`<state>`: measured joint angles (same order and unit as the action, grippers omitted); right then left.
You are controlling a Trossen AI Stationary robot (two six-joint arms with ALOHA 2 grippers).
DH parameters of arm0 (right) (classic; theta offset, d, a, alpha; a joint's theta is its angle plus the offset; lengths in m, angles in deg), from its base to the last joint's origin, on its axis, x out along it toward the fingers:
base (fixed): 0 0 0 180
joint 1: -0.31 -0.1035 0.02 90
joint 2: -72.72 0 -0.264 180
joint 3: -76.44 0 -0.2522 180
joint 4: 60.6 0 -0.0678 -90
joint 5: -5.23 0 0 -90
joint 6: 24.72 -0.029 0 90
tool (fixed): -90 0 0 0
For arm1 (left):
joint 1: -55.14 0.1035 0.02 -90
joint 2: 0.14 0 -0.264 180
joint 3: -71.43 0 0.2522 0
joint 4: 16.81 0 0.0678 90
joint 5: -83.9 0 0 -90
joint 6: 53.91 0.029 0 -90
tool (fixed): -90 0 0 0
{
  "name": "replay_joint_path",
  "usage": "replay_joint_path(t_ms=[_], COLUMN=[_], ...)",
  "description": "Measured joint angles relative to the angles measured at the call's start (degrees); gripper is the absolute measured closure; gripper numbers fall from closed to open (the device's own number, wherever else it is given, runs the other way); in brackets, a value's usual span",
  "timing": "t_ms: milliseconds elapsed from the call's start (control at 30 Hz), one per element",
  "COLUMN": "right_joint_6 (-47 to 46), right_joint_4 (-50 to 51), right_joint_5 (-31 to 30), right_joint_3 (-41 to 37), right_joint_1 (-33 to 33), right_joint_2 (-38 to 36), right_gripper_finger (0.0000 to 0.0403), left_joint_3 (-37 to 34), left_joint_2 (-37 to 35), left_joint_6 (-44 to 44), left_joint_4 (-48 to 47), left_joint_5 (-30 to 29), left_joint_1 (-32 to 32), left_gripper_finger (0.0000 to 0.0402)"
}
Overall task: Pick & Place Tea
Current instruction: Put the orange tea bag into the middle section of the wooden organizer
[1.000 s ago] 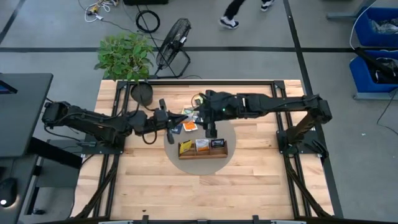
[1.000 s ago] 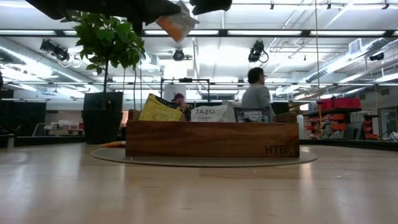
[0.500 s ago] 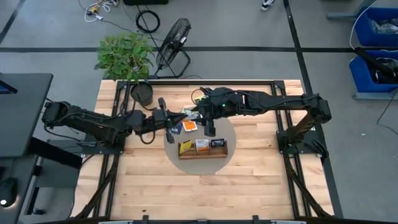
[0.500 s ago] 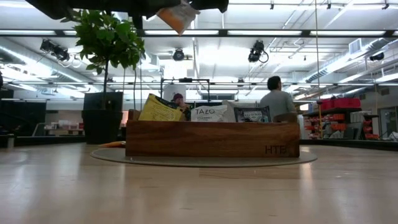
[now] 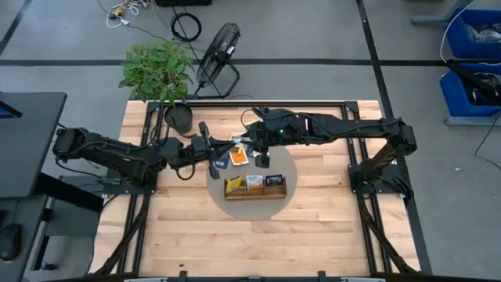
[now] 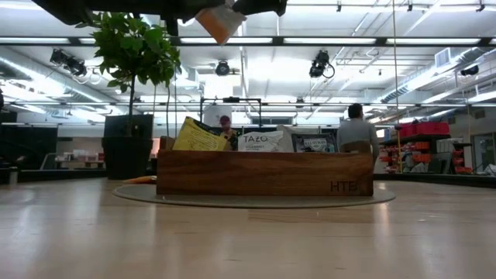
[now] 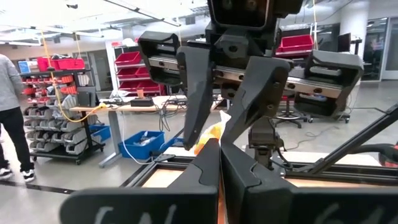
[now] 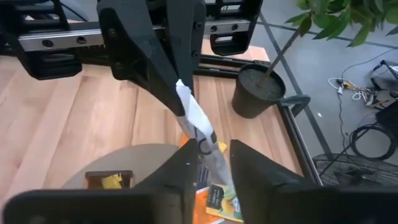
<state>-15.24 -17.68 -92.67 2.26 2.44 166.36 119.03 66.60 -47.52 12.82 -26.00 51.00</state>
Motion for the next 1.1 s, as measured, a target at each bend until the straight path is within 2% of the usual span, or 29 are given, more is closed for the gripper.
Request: replay_joint_path(t_ms=[267,633,733,900,1100], right_joint_6=[2.69,3.24,3.01,1.24,0.44], right_joint_4=[0.26,3.75,7.81,11.86,12.44], right_joint_5=[2.4,2.12,0.64,-1.98,-1.52], right_joint_3=[-0.03,-0.05,-0.09,-0.09,-0.09], right_joint_1=[0.2,0.07,0.15,0.2,0.16], right_joint_2=[0.0,0.13,0.01,0.0,0.0], right_gripper_finger=[0.0396,0.0401,0.0401,0.0402,0.0402], left_joint_3=[0.02,0.13,0.09,0.06,0.06], left_joint_2=[0.0,0.02,0.0,0.0,0.0], left_joint_6=[0.25,0.15,-1.1,-0.94,-0.94], left_joint_4=[-0.16,-3.98,-5.9,-7.74,-7.34], left_joint_5=[0.26,0.43,0.28,-0.77,-0.9], left_joint_1=[0.0,0.02,0.0,0.0,0.13], left_gripper_finger=[0.0399,0.0399,0.0397,0.0363,0.0318])
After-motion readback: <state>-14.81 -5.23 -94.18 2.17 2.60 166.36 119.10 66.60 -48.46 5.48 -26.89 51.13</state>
